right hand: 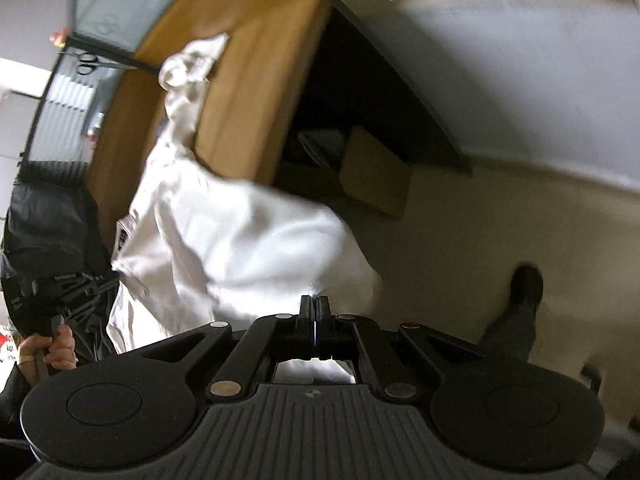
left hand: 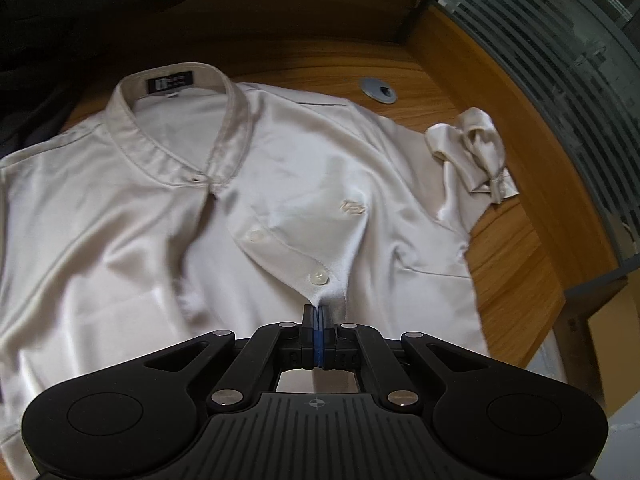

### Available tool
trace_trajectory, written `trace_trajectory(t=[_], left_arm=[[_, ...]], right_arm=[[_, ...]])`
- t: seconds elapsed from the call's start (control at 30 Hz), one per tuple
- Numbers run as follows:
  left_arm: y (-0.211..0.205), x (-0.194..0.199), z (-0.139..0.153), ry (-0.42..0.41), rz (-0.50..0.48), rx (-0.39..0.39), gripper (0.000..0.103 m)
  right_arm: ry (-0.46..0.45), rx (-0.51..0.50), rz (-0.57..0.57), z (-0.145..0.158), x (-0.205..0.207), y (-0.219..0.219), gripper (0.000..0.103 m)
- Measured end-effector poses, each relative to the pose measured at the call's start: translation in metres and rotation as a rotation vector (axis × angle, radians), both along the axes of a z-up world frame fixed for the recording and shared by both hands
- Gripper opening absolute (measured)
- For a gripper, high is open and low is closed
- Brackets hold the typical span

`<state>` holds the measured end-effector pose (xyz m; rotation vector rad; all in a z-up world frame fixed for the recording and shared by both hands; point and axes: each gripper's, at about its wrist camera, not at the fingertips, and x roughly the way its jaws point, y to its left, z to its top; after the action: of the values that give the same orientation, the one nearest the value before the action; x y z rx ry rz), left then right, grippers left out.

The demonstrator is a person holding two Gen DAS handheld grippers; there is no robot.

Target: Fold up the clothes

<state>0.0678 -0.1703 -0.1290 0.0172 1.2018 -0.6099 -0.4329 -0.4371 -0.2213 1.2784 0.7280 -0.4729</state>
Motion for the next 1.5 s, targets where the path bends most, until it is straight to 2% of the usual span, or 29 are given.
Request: trace_trajectory(t=[0.1,0.33,0.57,0.77,0.87,0.97,1.07,1.1,1.13,1.23,1.37,1.5], left_arm=[[0.005,0.005,0.003,-0.004,0.006,0.003,0.002],[0.01,0.011,0.019,-0.037,-0.007,0.012,0.002],[0.02,0.016,0.023,-0.059,-0.014,0.051,0.002],[0.035,0.026,0.009,-0.046,0.03,0.099,0.002],[0.037,0.031,0.003,-0.027,0.044,0.1,0.002],[0.035,0.032,-0.005,-0.02,0.038,0.108,0.002],[0.031,0.03,-0.016,-0.015,0.021,0.123,0.004],[0.032,0.028,-0.018,-0.01,0.015,0.124,0.006],[0.033,0.025,-0.02,-0.004,0.008,0.124,0.014],[0.037,0.015,-0.021,-0.004,-0.009,0.129,0.029],[0.05,-0.004,-0.018,-0.001,-0.026,0.133,0.035],[0.067,-0.03,-0.017,0.003,-0.046,0.138,0.04]], right_arm=[[0.024,0.053,-0.012,-0.013,-0.001,0.022,0.0],[0.035,0.099,-0.003,-0.029,0.009,0.062,0.0],[0.032,0.079,0.048,-0.017,0.007,0.074,0.0],[0.082,0.061,0.101,-0.018,0.014,0.083,0.0],[0.122,0.033,0.125,-0.023,0.023,0.088,0.0],[0.171,-0.024,0.142,-0.025,0.031,0.088,0.0],[0.248,-0.142,0.208,-0.019,0.045,0.084,0.006],[0.268,-0.203,0.241,-0.013,0.051,0.081,0.006],[0.282,-0.263,0.274,-0.007,0.057,0.079,0.006],[0.283,-0.424,0.375,0.015,0.078,0.066,0.009],[0.257,-0.569,0.514,0.034,0.116,0.044,0.015],[0.226,-0.655,0.657,0.043,0.162,0.027,0.022]])
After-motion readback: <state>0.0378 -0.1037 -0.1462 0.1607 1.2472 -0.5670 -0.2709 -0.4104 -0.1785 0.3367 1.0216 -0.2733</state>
